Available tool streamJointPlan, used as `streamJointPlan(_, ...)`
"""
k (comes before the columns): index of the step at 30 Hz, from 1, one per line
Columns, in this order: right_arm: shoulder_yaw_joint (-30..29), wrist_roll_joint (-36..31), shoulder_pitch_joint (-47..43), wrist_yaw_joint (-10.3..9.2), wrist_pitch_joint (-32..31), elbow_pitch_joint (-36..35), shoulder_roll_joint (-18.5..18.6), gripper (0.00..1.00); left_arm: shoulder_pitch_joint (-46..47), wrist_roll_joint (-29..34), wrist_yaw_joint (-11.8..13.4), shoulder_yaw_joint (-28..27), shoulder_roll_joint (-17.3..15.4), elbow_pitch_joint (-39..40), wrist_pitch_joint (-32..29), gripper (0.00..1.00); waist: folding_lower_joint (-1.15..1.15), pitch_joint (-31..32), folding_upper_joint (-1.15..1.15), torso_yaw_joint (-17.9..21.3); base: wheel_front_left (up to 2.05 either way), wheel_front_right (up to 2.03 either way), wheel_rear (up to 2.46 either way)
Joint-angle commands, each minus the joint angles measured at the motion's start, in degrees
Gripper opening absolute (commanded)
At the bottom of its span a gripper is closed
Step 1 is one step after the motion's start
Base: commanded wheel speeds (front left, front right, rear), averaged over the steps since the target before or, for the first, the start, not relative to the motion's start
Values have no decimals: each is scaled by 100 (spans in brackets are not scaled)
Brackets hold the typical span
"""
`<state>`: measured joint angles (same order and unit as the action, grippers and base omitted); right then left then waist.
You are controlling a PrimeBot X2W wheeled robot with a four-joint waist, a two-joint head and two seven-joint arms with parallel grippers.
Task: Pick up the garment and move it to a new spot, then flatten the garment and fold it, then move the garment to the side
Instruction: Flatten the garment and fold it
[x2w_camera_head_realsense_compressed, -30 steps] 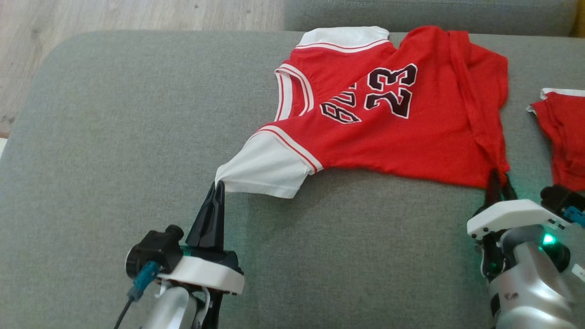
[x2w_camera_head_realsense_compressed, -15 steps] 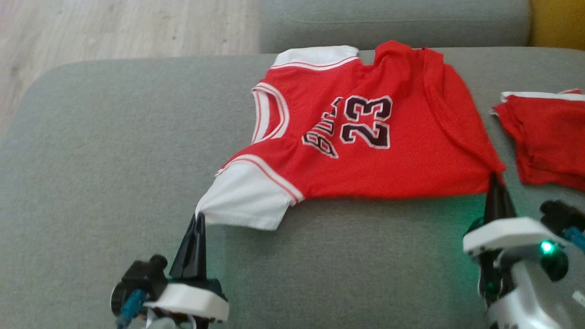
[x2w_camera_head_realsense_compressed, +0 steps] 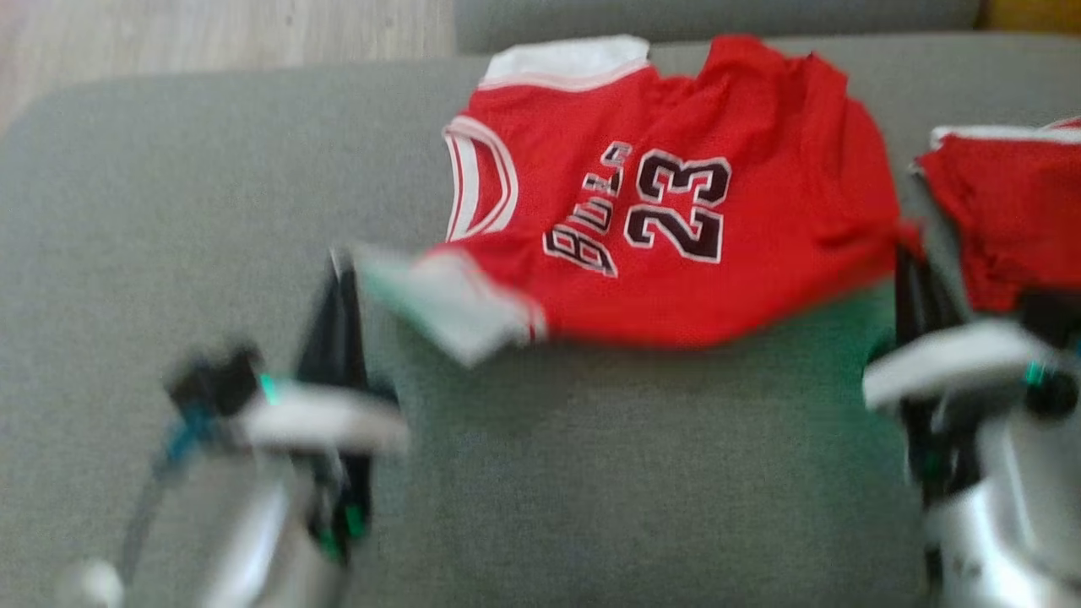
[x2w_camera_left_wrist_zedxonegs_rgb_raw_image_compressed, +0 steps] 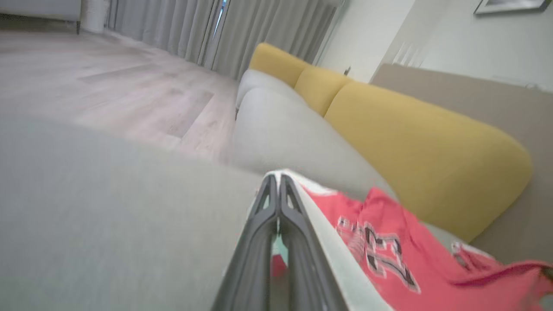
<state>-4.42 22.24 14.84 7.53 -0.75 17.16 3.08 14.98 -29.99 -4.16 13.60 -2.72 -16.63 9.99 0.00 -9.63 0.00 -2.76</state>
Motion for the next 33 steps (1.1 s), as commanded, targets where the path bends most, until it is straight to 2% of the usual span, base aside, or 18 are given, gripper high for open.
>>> streamJointPlan(1, 116, -72, 618, -4, -116, -318, 115, 0, 746, -40, -49, -312, -176, 309, -92, 0, 0, -414, 0, -39, 0, 0, 0)
streamJointPlan(4, 96, -220, 1575, -4, -622, -518, 240, 0, 2080, -245, -124, -502, -461, 395, -635, 0, 0, -952, 0, -69, 0, 0, 0)
streamJointPlan(7, 181, -341, 2796, -4, -1076, -400, 350, 0, 3603, -267, -156, -621, -793, 37, -1115, 0, 0, -1418, 0, -30, 0, 0, 0)
streamJointPlan(9, 360, -489, 3714, -4, -1221, -63, 384, 0, 4557, -263, -135, -729, -979, -404, -1329, 0, 0, -1666, 0, 94, 0, 0, 0)
streamJointPlan(12, 456, -734, 5164, -4, -1205, 880, 275, 0, 5961, -413, 33, -1052, -1132, -1141, -1454, 0, 0, -1998, 0, 326, 0, 0, 0)
streamJointPlan(15, 367, -1196, 6497, -4, -645, 1824, 233, 0, 7267, -141, 229, -1087, -1320, -1899, -1132, 0, 0, -2227, 0, 418, 0, 0, 0)
streamJointPlan(17, 38, -1352, 7151, -4, -46, 2351, 137, 0, 7919, -1, 343, -1103, -1344, -2317, -752, 0, 0, -2266, 0, 443, 0, 0, 0)
streamJointPlan(19, -138, -1556, 7649, -4, 571, 2748, 62, 0, 8457, 177, 345, -1034, -1381, -2617, -322, 0, 0, -2310, 0, 457, 0, 0, 0)
streamJointPlan(21, -291, -1664, 7994, -4, 1052, 3123, 23, 0, 8841, 318, 292, -952, -1395, -2912, 65, 0, 0, -2359, 0, 433, 0, 0, 0)
streamJointPlan(25, -399, -1759, 8235, -4, 1418, 3628, -5, 0, 9123, 310, 188, -1001, -1323, -3312, 378, 0, 0, -2413, 0, 393, 0, 0, 0)
streamJointPlan(30, -376, -1748, 8073, -4, 1557, 4194, -16, 0, 8997, 207, -92, -1096, -1175, -3715, 491, 0, 0, -2548, 0, 267, 0, 0, 0)
streamJointPlan(33, -313, -1751, 7802, -4, 1570, 4368, -6, 0, 8644, 147, -222, -1196, -1080, -3648, 497, 0, 0, -2591, 0, 166, 0, 0, 0)
